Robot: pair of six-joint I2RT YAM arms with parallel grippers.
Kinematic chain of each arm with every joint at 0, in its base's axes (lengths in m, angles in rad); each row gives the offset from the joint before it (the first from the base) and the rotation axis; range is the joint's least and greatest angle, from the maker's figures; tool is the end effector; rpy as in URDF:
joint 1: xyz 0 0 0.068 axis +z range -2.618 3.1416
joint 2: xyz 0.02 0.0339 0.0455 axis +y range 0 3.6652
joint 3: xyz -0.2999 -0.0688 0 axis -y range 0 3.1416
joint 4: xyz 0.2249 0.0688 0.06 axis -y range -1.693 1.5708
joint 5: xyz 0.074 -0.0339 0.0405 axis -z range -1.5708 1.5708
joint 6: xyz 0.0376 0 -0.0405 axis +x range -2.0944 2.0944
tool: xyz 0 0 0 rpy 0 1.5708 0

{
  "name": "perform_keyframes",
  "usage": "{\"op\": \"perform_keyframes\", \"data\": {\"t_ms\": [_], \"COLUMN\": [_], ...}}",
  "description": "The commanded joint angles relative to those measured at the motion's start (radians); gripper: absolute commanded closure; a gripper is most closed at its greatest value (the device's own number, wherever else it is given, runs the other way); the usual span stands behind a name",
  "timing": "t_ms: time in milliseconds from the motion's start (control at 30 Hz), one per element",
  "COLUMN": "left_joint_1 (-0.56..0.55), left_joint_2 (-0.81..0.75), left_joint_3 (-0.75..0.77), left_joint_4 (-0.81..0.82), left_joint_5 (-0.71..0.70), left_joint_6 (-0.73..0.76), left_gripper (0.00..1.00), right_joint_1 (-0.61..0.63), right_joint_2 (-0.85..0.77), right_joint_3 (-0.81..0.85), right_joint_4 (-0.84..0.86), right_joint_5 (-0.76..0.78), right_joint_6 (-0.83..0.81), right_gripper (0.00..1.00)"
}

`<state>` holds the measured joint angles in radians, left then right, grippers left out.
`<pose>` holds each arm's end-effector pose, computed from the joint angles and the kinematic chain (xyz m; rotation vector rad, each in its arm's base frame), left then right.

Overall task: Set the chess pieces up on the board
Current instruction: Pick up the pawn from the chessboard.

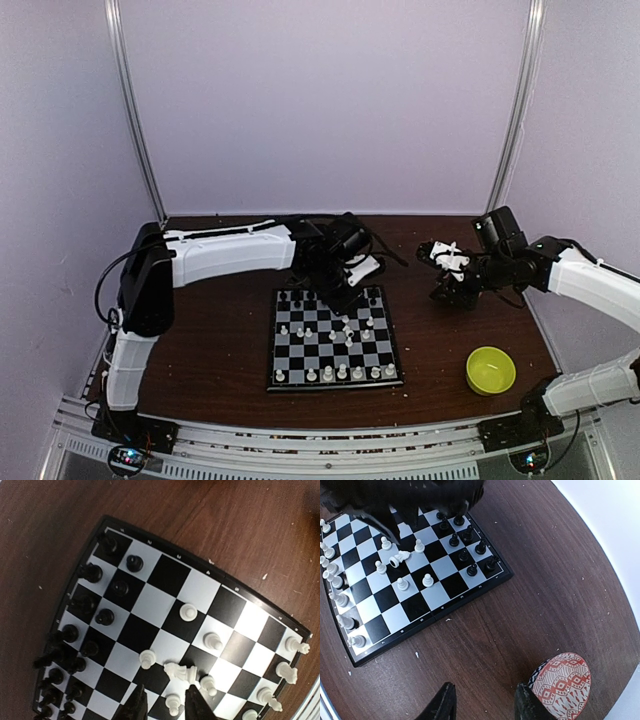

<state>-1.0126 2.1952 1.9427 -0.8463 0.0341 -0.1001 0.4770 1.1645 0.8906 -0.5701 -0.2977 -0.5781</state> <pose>0.2525 -0.4068 0.2593 1.2140 2.4481 -0.3866 0.1791 0.1050 0.3038 -1.3182 1.9924 0.3114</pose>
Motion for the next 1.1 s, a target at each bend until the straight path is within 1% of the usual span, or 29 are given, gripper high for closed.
{"op": "perform_keyframes", "data": {"t_ms": [0, 233, 367, 433, 533, 700, 1067], "left_joint_1": [-0.011, -0.011, -0.011, -0.009, -0.005, 0.004, 0.017], "left_joint_2": [0.030, 0.028, 0.038, 0.046, 0.060, 0.088, 0.128], "left_joint_3": [0.029, -0.012, -0.018, -0.013, 0.000, 0.011, 0.021], "left_joint_4": [0.007, 0.007, 0.013, 0.019, 0.022, 0.030, 0.047], "left_joint_5": [-0.007, -0.038, -0.064, -0.072, -0.073, -0.047, -0.037], "left_joint_6": [-0.094, -0.110, -0.116, -0.120, -0.124, -0.121, -0.119], "left_gripper": [0.73, 0.73, 0.70, 0.70, 0.71, 0.77, 0.84], "right_joint_1": [-0.003, -0.003, -0.003, -0.003, -0.003, -0.003, -0.003], "right_joint_2": [-0.019, -0.007, -0.009, -0.009, -0.011, -0.011, -0.010], "right_joint_3": [-0.002, 0.004, 0.003, 0.004, 0.002, 0.000, -0.001], "right_joint_4": [0.012, 0.003, 0.003, 0.003, 0.003, 0.003, 0.004], "right_joint_5": [0.023, 0.018, 0.019, 0.020, 0.020, 0.023, 0.025], "right_joint_6": [-0.004, -0.006, -0.008, -0.008, -0.008, -0.009, -0.011], "right_gripper": [0.61, 0.61, 0.61, 0.61, 0.61, 0.61, 0.62]}}
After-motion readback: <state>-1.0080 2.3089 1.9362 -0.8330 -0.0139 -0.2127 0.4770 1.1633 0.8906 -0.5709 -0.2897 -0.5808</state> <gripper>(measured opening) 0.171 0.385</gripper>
